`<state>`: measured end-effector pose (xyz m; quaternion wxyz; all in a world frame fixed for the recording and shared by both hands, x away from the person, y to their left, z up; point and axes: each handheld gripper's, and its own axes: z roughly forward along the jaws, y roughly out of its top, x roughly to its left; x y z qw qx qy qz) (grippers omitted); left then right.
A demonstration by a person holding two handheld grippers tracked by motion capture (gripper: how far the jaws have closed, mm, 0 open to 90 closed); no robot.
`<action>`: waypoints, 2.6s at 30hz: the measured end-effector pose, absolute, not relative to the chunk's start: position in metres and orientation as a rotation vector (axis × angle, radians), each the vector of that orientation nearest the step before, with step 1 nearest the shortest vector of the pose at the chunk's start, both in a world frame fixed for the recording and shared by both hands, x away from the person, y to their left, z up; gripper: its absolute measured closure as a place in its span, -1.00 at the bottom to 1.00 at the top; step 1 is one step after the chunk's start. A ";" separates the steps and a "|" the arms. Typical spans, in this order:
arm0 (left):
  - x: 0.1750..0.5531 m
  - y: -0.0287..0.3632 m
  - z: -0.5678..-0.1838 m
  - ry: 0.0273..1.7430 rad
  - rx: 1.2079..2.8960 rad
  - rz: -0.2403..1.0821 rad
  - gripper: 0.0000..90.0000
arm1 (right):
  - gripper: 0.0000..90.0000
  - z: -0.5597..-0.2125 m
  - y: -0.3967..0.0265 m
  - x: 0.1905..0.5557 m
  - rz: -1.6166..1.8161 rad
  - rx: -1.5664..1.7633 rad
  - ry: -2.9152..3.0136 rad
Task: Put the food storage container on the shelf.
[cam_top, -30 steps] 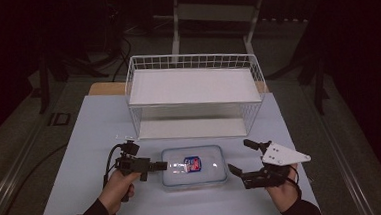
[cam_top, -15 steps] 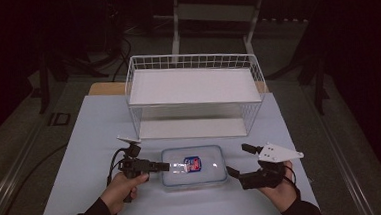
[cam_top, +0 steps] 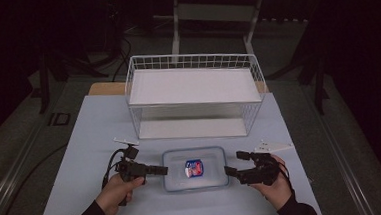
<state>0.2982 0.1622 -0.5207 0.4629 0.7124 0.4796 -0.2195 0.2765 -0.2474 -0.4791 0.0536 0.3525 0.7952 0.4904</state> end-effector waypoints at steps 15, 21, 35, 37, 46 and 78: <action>0.286 0.161 -0.511 1.090 1.821 -0.460 0.26 | -0.21 -0.507 -0.256 0.305 1.627 1.454 2.601; 0.284 0.161 -0.511 1.085 1.818 -0.459 0.27 | -0.11 -0.510 -0.257 0.307 1.660 1.485 2.633; 0.277 0.160 -0.510 1.104 1.810 -0.435 0.28 | 0.16 -0.511 -0.253 0.300 1.690 1.503 2.647; 0.275 0.158 -0.508 1.106 1.817 -0.426 0.28 | 0.17 -0.508 -0.252 0.298 1.664 1.519 2.645; 0.270 0.156 -0.499 1.110 1.820 -0.358 0.27 | 0.18 -0.500 -0.249 0.292 1.633 1.514 2.630; 0.298 0.164 -0.407 1.017 1.742 -0.206 0.27 | 0.18 -0.403 -0.244 0.314 1.720 1.375 2.458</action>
